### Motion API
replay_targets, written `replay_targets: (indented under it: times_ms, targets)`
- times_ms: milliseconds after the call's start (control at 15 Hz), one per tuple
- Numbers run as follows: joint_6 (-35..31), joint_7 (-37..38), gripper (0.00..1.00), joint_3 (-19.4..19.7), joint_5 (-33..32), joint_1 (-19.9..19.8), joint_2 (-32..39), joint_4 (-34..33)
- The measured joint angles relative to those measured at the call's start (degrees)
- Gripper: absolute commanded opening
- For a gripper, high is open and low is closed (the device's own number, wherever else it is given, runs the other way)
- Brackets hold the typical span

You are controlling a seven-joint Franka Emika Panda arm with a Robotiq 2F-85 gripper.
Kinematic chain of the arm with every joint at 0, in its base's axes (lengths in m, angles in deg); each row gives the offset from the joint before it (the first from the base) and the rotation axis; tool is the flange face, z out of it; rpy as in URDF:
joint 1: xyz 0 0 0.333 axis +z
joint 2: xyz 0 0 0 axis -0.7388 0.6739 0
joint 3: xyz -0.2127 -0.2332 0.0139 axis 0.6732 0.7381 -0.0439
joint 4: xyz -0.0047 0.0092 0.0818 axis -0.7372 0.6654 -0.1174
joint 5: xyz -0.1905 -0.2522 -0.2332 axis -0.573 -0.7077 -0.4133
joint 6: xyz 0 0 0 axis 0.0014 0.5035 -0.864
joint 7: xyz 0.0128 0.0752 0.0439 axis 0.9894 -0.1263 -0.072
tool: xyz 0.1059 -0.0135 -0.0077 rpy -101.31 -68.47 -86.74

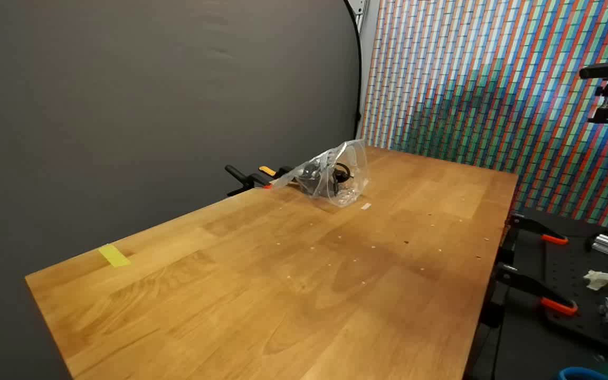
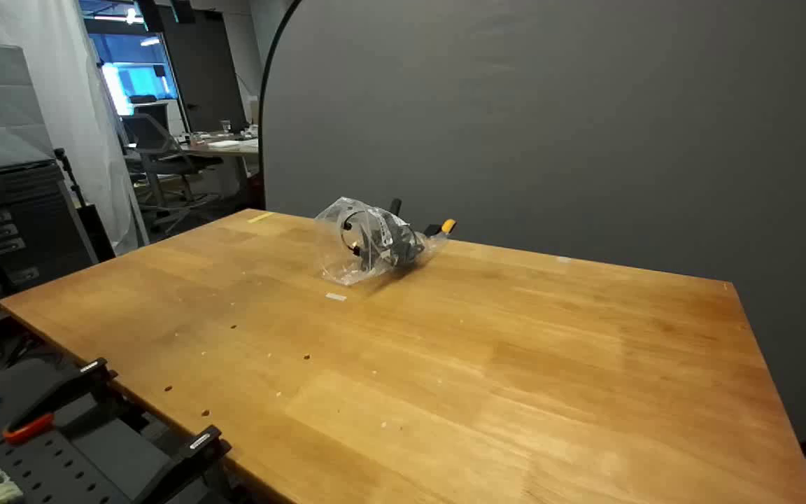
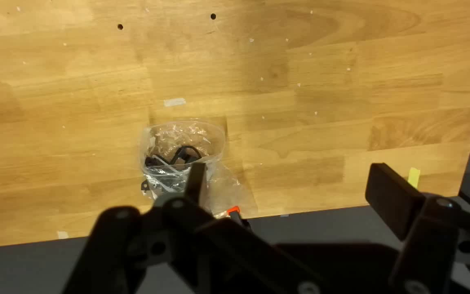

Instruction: Remove the cables from the plastic bag and put them on the table

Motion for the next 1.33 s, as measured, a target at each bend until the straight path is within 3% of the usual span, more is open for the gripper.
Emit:
replay_targets:
  times_ms: [867,1333]
  targets:
    - [0.04,-0.18,1.0,0.01,-0.04,0.12,-0.26,-0.21]
    - [-0.45,-5.23,1.0,-0.07,-1.14,2.96,0.27,6.2]
